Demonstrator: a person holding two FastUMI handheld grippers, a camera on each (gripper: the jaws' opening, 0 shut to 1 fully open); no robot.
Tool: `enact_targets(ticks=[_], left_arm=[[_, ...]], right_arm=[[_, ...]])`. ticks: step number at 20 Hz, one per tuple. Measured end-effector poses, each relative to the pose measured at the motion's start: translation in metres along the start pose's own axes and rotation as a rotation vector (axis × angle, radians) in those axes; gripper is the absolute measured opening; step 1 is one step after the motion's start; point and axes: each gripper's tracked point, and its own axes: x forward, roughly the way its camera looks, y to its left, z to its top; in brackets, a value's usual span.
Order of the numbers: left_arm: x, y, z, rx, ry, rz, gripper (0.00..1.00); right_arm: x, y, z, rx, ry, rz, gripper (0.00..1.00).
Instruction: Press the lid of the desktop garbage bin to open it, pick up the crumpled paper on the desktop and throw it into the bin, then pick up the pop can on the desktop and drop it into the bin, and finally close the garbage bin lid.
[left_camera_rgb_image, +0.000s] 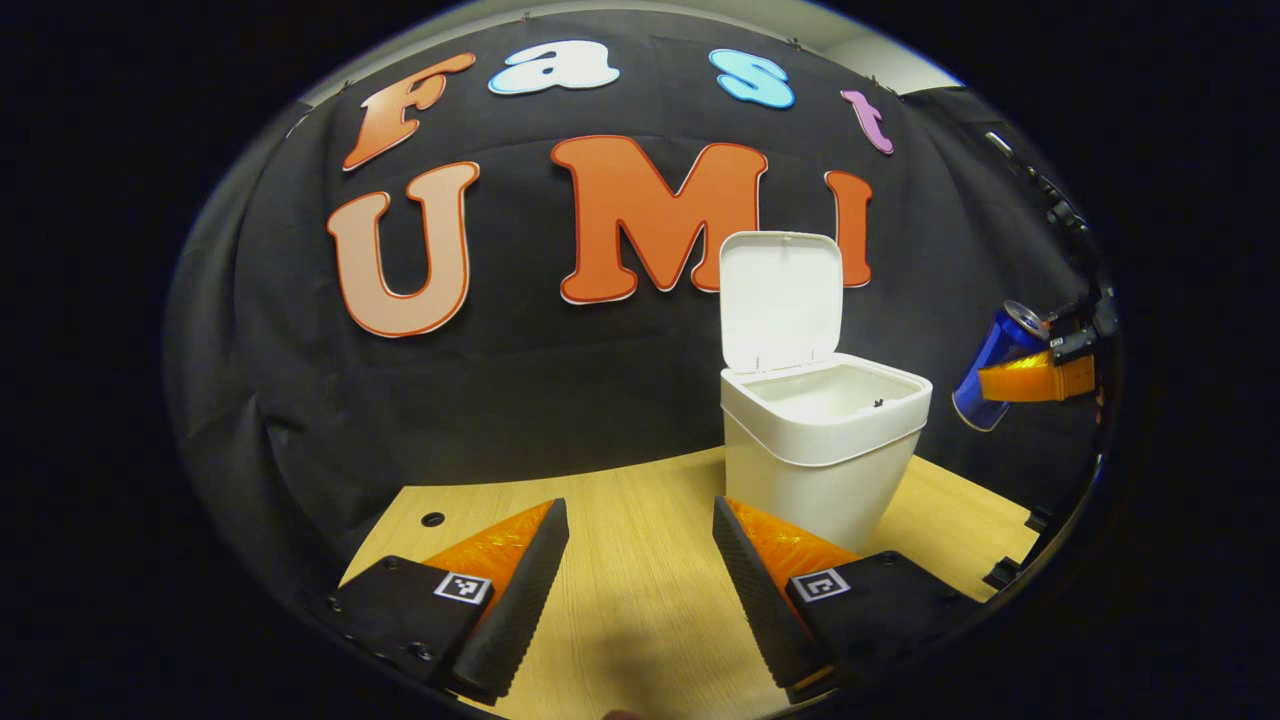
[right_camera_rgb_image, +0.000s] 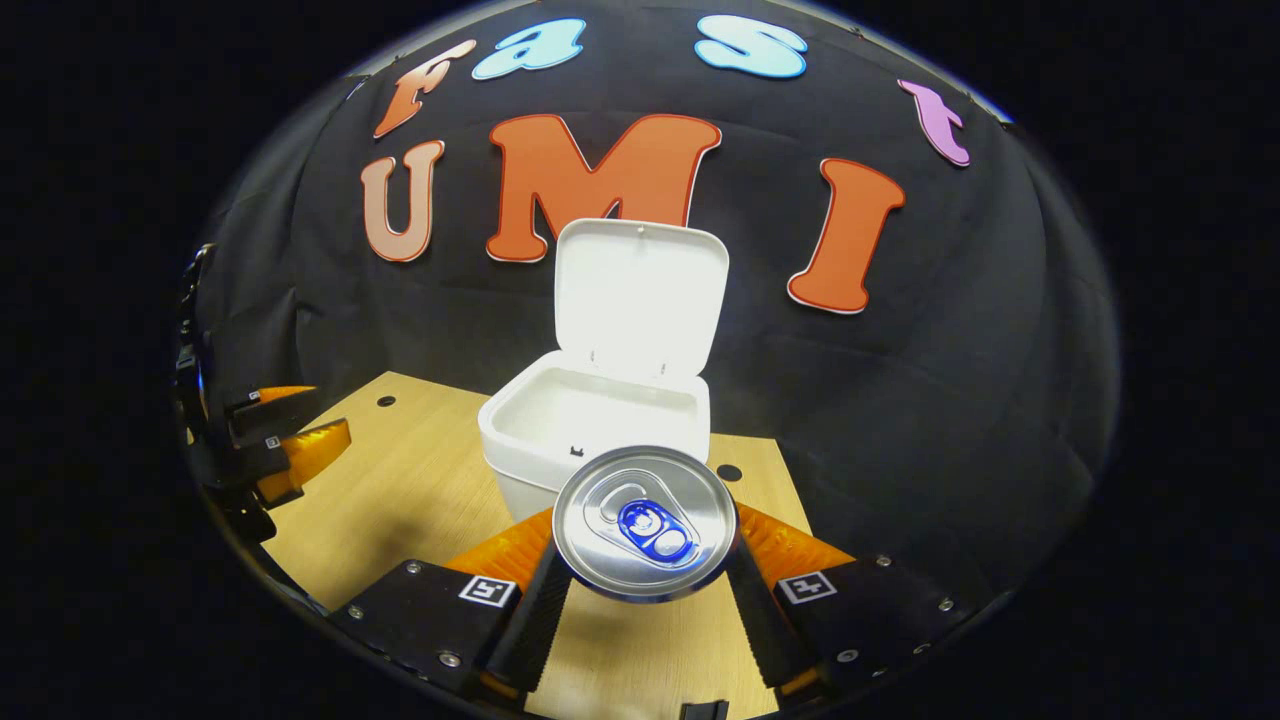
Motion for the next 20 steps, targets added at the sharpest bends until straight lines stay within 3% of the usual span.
enact_targets(ticks=[2,3,5,10,11,12,20], left_arm=[[-0.006,0.006,-0.002,0.006,0.001,0.02,0.93],[-0.009,0.009,-0.002,0.009,0.002,0.03,0.93],[-0.013,0.012,-0.004,0.009,0.002,0.047,0.93],[-0.026,0.022,-0.017,-0.024,0.024,0.09,0.93],[-0.028,0.025,-0.021,-0.028,0.033,0.104,0.92],[-0.03,0.028,-0.023,-0.027,0.041,0.119,0.93],[-0.051,0.06,-0.031,-0.041,0.059,0.243,0.94]], right_arm=[[0.003,0.0,0.01,-0.009,-0.019,0.006,0.8],[0.006,0.0,0.013,-0.014,-0.027,0.012,0.75],[0.011,0.002,0.019,-0.025,-0.039,0.023,0.8],[0.031,0.012,0.037,-0.052,-0.072,0.063,0.8],[0.035,0.014,0.041,-0.058,-0.082,0.071,0.75],[0.039,0.017,0.045,-0.064,-0.091,0.078,0.8],[0.079,0.032,0.063,-0.091,-0.123,0.131,0.8]])
